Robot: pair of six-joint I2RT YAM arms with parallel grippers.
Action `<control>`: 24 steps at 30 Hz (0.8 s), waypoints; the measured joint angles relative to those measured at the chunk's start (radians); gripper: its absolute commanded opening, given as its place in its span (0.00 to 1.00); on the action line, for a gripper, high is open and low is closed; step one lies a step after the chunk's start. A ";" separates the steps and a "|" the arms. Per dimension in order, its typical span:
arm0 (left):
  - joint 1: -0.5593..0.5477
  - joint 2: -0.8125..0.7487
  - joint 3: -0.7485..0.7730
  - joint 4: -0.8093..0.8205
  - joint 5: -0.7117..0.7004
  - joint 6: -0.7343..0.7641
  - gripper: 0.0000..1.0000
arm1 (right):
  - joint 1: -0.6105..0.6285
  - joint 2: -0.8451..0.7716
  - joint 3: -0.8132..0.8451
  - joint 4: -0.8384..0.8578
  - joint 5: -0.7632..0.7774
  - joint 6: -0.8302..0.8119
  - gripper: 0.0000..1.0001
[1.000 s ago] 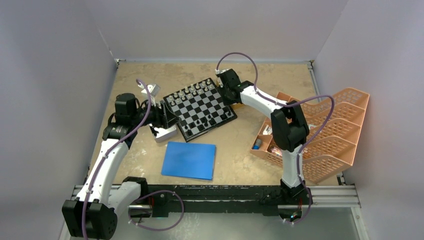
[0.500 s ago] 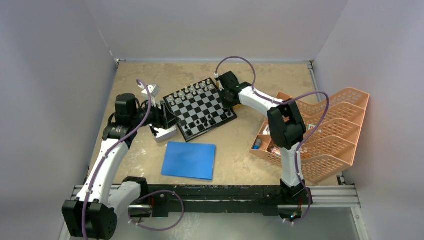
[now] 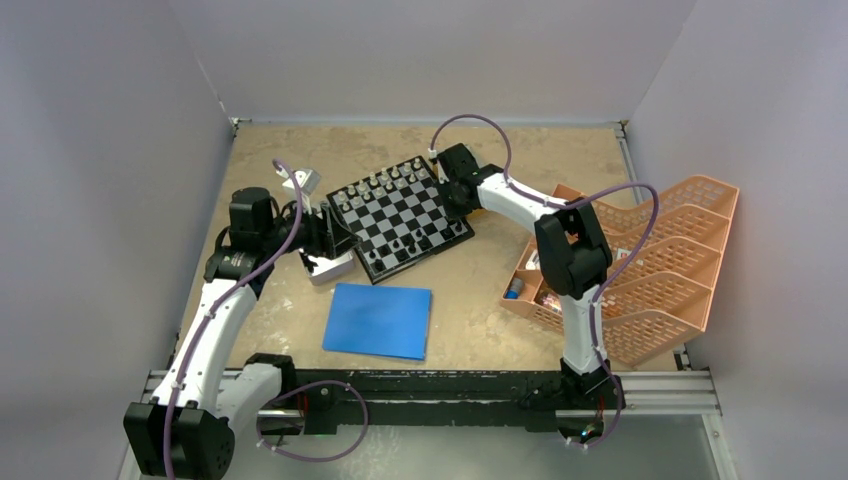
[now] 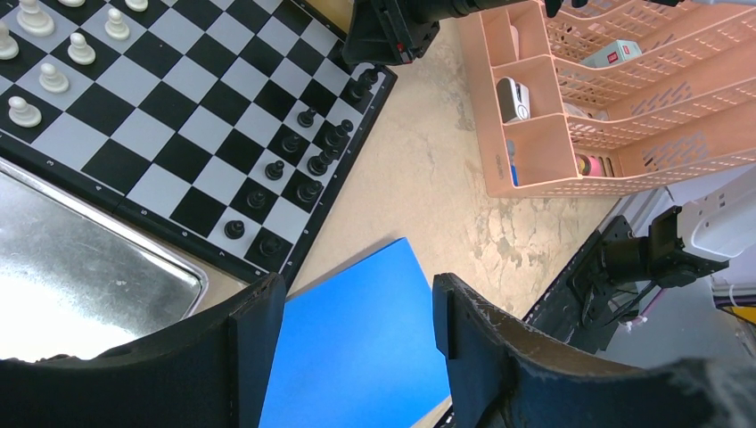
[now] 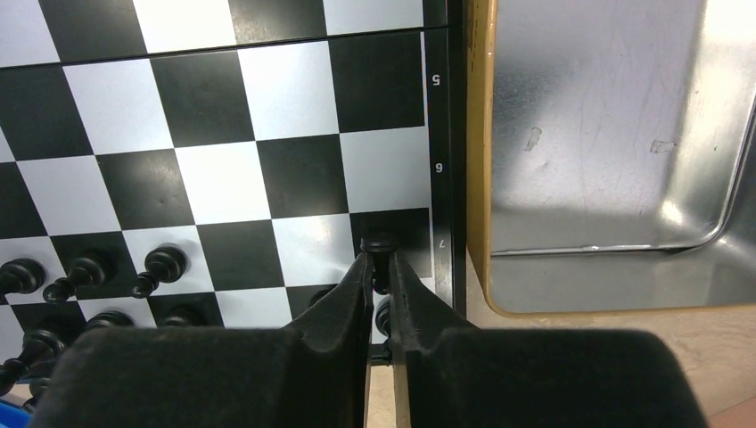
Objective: Set up the chess pieces on the board
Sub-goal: Place the chess piece on the chessboard.
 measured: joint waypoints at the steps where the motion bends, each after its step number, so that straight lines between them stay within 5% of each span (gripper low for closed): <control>1: 0.000 0.000 0.000 0.000 0.000 0.000 0.61 | 0.000 0.000 0.000 -0.001 0.000 0.000 0.10; 12: 0.000 -0.001 0.000 0.000 0.000 0.001 0.62 | 0.000 0.000 0.020 -0.006 -0.001 -0.001 0.09; 24: 0.000 -0.001 0.000 0.000 0.000 0.001 0.62 | 0.000 0.077 0.122 -0.021 0.002 -0.016 0.26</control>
